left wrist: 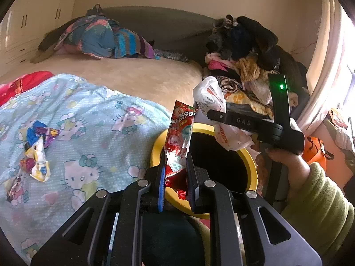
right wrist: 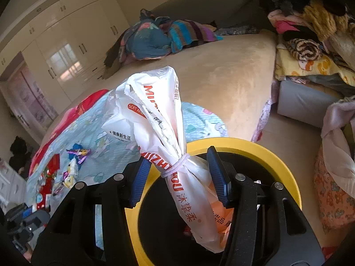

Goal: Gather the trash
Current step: 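Open both grippers over the yellow bin to drop the bag and packet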

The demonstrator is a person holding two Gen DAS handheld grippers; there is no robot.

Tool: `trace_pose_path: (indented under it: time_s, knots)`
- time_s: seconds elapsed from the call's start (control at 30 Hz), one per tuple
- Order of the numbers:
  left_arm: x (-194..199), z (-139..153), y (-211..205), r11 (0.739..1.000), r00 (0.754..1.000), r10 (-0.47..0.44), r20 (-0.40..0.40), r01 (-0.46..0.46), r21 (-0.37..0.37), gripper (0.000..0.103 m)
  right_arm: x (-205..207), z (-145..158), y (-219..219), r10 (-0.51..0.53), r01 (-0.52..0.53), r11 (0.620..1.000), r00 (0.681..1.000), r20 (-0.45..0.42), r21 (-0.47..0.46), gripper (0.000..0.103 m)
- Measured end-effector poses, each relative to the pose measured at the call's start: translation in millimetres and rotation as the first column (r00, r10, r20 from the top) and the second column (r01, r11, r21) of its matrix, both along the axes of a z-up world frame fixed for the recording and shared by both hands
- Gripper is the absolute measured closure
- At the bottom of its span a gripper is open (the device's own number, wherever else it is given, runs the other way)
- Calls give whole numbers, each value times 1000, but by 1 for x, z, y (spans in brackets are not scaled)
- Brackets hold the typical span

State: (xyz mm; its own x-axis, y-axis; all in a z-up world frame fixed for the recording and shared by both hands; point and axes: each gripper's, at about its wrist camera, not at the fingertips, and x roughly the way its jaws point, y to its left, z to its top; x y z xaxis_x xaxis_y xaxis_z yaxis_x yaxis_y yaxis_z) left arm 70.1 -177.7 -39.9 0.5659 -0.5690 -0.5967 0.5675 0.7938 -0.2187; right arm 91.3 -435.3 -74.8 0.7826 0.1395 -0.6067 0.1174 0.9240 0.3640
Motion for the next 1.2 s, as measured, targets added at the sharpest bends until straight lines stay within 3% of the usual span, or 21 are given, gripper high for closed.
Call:
trace_pose_path:
  time_s: [0.27,0.9,1.0,1.03,1.07,1.13,1.2]
  knots:
    - [5,-14,-23,999,999,-36,-22,37,34,87,1,-11,-19,-45,45,999,999,-29,-4,59]
    - [22,-57,-65,991,990,-88,-113,99,94,87,5,-41,-33,-42,45,999,993,-110,23,58]
    - [26,-61,-70,990,987,-97,-125,109,93,87,6,-45,-35,-36,41,998,991,-129,42,55]
    - [27,-62,-71,989,986,-104,-131,116,87,87,6,-45,-36,-40,46,998,991,-130,50,47]
    - [28,-62,-72,989,985,-108,-132,120,83,84,4,-44,-38,-56,64,996,990,-126,65,44]
    - [29,-62,-73,990,987,-103,-126,113,79,69,2,-43,-41,-77,86,994,990,-120,71,38]
    - [31,-62,-71,992,988,-89,-125,99,76,44,1,-40,-42,-86,94,993,990,-112,66,38]
